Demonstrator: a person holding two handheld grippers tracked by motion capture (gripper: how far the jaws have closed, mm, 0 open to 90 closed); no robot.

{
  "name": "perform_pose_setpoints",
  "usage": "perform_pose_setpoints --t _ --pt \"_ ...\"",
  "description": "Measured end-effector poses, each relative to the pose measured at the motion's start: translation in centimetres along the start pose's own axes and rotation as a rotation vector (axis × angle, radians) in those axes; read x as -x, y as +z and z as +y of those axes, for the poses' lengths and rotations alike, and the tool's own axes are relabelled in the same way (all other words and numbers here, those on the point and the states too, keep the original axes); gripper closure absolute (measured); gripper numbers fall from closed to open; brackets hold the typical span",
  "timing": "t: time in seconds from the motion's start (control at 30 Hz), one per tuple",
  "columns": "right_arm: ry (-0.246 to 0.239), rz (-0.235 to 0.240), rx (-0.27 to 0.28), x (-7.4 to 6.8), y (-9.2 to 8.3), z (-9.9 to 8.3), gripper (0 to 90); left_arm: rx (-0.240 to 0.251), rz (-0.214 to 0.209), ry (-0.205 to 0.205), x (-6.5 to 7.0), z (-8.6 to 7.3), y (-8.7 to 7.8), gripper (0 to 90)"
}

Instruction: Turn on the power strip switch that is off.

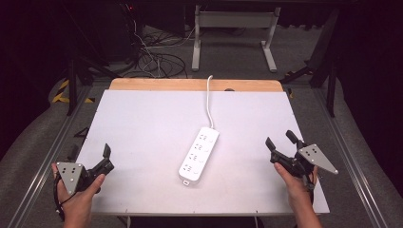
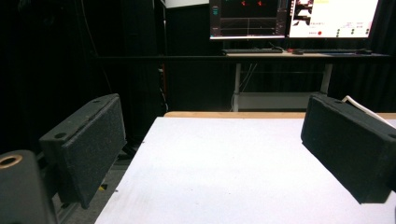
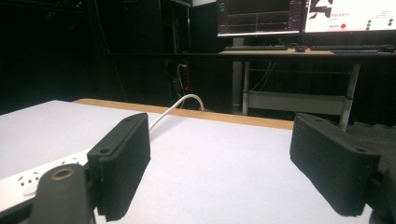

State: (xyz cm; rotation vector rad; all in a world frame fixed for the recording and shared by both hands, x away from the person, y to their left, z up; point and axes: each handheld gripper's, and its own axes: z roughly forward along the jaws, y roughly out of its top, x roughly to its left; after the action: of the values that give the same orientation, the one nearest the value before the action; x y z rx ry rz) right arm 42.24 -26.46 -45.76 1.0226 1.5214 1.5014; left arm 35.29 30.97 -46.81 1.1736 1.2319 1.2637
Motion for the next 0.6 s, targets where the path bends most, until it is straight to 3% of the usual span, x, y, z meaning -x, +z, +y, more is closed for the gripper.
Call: perform_pose_setpoints --t 0.3,0.6 --pt "0.0 0.002 0.0 0.05 -0.1 -0.03 21.2 -0.004 -0.008 0.001 0.15 0.0 0.11 7.3" --pt "0.0 0.013 0.008 -0.05 -0.23 0.16 27.8 -0.003 -0.013 0.0 0.21 0.01 0.24 7.5"
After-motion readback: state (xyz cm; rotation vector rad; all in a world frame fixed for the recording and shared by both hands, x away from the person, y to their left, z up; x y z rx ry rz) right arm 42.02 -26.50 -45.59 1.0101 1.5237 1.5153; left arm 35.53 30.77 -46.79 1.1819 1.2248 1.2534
